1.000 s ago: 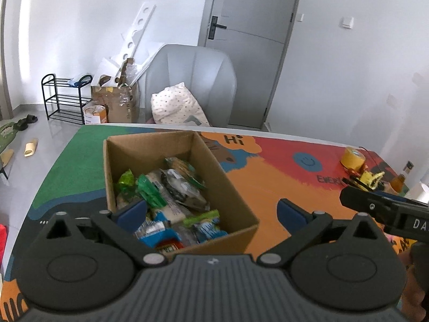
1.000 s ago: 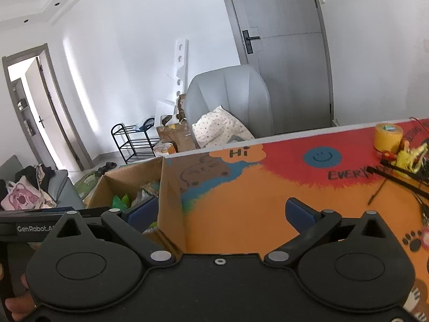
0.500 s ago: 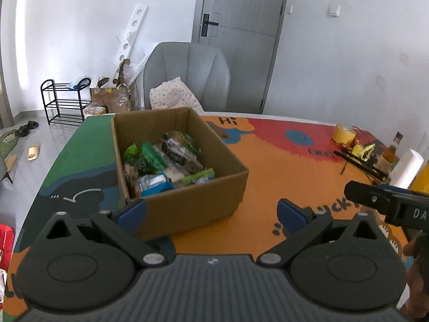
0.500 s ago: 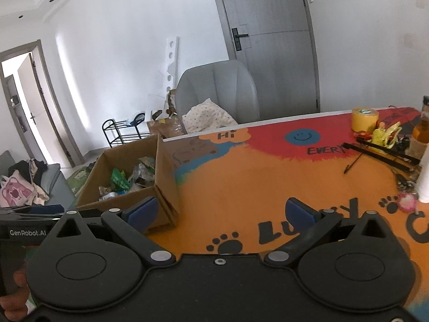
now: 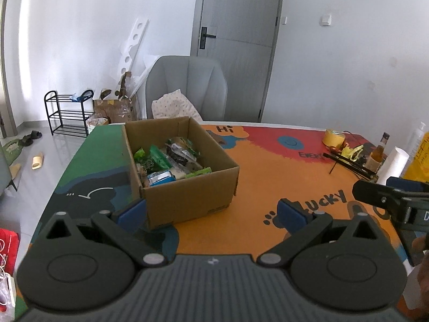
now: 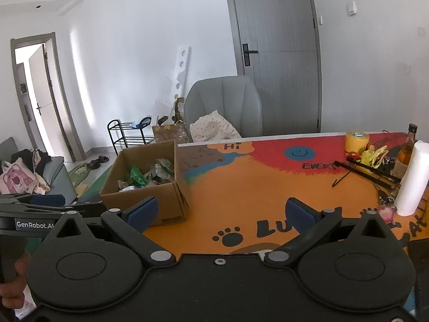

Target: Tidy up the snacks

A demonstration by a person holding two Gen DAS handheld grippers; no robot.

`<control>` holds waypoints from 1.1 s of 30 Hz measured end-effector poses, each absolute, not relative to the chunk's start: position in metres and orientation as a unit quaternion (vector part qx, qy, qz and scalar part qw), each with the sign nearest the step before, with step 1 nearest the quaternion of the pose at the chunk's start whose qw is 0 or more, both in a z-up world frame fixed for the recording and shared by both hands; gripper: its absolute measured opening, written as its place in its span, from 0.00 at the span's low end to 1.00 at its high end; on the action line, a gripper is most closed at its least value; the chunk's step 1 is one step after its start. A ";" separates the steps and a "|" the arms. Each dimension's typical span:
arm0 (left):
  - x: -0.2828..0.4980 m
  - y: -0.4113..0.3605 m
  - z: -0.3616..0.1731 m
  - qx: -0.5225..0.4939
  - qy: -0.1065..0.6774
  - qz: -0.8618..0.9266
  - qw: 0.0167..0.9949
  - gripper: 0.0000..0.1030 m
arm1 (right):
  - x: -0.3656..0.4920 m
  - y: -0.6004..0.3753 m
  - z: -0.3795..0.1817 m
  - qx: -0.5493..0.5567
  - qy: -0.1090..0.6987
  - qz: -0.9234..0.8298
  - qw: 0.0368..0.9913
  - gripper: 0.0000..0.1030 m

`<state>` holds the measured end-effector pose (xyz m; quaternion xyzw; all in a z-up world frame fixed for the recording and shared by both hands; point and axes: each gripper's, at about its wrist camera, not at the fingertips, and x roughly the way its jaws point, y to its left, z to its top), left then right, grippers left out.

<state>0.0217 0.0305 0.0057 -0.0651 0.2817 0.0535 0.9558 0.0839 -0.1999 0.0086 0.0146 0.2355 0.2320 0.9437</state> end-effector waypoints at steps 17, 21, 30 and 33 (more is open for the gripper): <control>0.008 0.035 0.016 -0.066 0.274 0.049 0.958 1.00 | 0.081 -0.213 0.011 0.027 0.245 0.215 0.945 1.00; 0.009 0.035 0.016 -0.067 0.274 0.049 0.958 1.00 | 0.081 -0.212 0.009 0.026 0.249 0.220 0.943 1.00; 0.010 0.032 0.013 -0.067 0.276 0.045 0.958 1.00 | 0.082 -0.211 0.008 0.022 0.251 0.218 0.943 1.00; 0.013 0.029 0.011 -0.067 0.280 0.042 0.957 1.00 | 0.084 -0.211 0.006 0.023 0.257 0.216 0.942 1.00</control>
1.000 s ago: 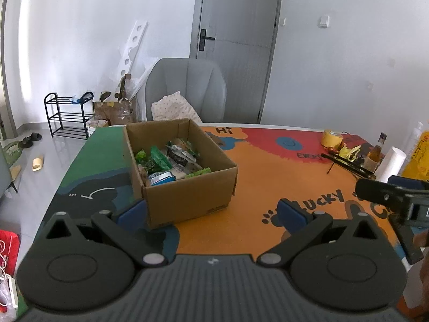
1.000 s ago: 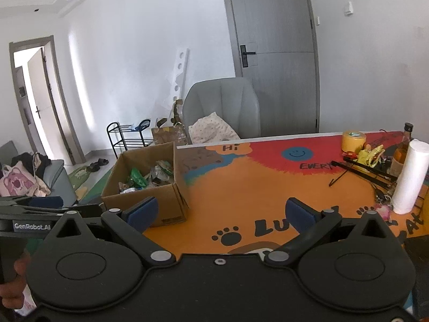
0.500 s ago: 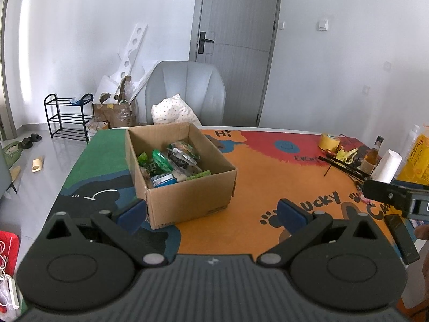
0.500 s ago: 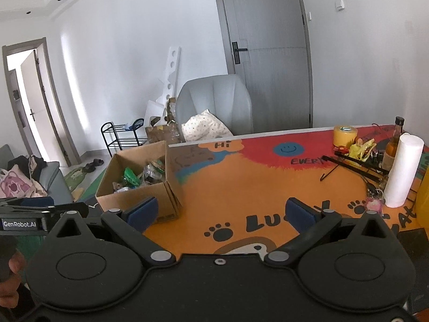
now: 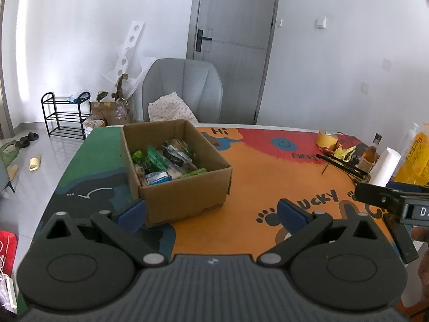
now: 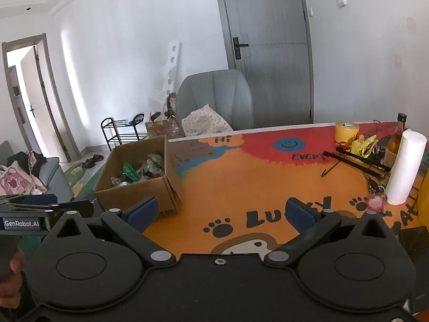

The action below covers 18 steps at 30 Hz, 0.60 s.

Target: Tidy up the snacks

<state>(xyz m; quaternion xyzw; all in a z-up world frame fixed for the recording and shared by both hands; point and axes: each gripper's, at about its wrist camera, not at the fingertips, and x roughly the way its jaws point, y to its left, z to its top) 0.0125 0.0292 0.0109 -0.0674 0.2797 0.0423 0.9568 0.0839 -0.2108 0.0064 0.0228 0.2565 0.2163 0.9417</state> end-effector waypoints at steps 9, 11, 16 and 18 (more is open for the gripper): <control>0.027 0.018 0.001 -0.063 0.292 0.037 0.954 1.00 | 0.090 -0.211 -0.003 0.016 0.271 0.210 0.939 1.00; 0.027 0.016 -0.001 -0.057 0.293 0.040 0.954 1.00 | 0.092 -0.211 -0.005 0.018 0.275 0.207 0.939 1.00; 0.028 0.016 -0.006 -0.057 0.298 0.043 0.952 1.00 | 0.092 -0.211 -0.006 0.018 0.277 0.205 0.939 1.00; 0.028 0.015 -0.008 -0.059 0.300 0.044 0.951 1.00 | 0.091 -0.211 -0.006 0.016 0.275 0.206 0.939 1.00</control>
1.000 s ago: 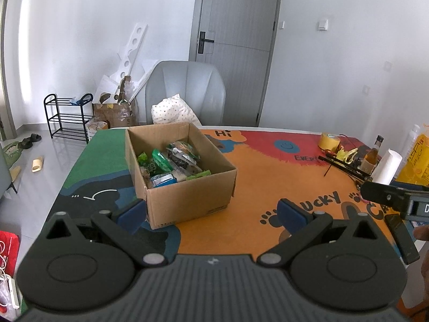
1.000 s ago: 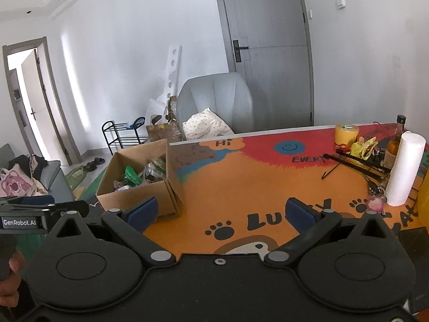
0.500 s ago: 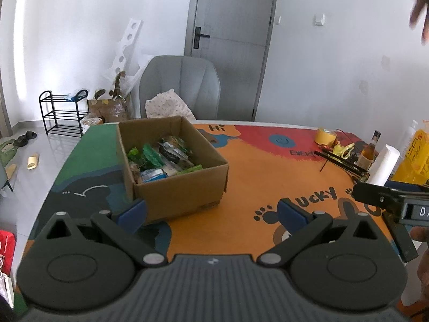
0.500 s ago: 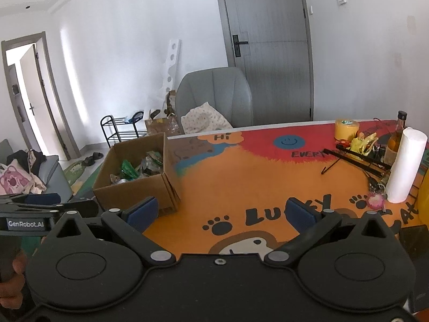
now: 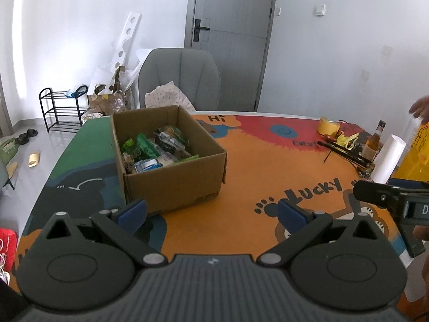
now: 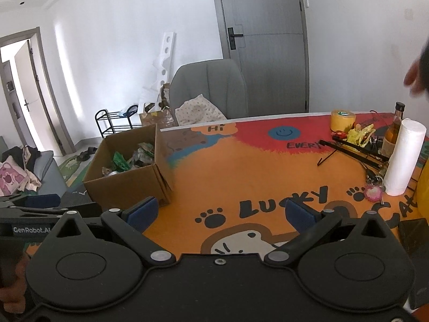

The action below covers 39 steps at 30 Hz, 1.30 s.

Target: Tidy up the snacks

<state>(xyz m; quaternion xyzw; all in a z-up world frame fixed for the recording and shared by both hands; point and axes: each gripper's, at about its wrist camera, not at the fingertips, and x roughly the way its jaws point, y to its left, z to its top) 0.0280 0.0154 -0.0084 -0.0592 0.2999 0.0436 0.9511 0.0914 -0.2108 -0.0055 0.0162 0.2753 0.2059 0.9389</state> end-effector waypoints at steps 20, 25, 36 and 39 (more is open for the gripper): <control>0.028 0.002 -0.009 -0.054 0.298 0.050 0.952 1.00 | 0.094 -0.216 -0.009 0.018 0.279 0.206 0.938 1.00; 0.024 0.004 -0.003 -0.047 0.294 0.050 0.953 1.00 | 0.094 -0.213 -0.010 0.020 0.281 0.209 0.937 1.00; 0.022 0.014 0.003 -0.046 0.289 0.049 0.955 1.00 | 0.093 -0.212 -0.010 0.019 0.278 0.212 0.937 1.00; 0.020 0.013 0.002 -0.046 0.289 0.047 0.955 1.00 | 0.093 -0.212 -0.009 0.018 0.277 0.214 0.937 1.00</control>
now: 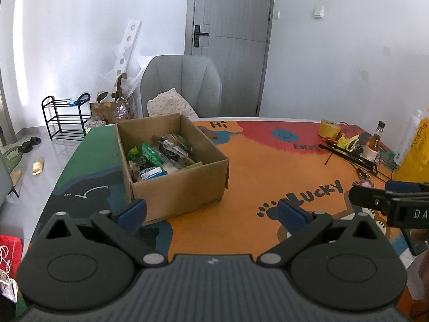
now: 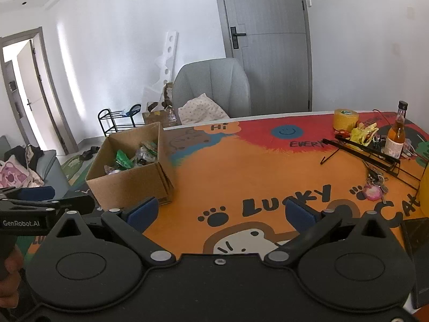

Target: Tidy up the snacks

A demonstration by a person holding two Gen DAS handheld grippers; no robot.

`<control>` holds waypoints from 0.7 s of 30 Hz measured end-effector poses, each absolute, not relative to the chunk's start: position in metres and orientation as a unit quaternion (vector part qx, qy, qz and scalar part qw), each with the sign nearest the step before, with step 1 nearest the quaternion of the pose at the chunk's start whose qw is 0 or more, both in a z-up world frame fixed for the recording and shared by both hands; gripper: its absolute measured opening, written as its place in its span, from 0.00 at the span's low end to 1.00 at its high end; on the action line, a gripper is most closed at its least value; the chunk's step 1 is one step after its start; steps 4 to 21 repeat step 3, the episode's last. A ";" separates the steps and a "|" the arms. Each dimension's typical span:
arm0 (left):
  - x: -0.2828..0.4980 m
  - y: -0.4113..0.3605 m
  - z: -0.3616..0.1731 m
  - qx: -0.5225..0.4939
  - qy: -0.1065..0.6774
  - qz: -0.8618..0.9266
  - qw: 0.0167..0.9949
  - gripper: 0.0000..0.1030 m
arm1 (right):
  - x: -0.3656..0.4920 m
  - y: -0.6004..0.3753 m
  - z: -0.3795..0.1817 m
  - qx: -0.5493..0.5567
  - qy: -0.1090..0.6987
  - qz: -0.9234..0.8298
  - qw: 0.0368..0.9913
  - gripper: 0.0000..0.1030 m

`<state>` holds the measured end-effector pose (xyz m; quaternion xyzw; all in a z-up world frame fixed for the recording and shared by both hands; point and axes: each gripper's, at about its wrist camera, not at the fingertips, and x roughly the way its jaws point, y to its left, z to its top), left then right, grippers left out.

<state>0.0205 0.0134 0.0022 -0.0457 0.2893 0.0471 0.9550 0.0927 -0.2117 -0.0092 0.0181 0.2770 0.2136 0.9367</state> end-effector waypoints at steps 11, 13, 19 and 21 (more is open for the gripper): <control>0.020 0.014 0.002 -0.044 0.289 0.045 0.955 1.00 | 0.094 -0.213 -0.009 0.020 0.277 0.213 0.937 1.00; 0.020 0.014 0.002 -0.044 0.289 0.045 0.955 1.00 | 0.094 -0.213 -0.009 0.020 0.277 0.213 0.937 1.00; 0.020 0.014 0.002 -0.044 0.289 0.045 0.955 1.00 | 0.094 -0.213 -0.009 0.020 0.277 0.213 0.937 1.00; 0.020 0.014 0.002 -0.044 0.289 0.045 0.955 1.00 | 0.094 -0.213 -0.009 0.020 0.277 0.213 0.937 1.00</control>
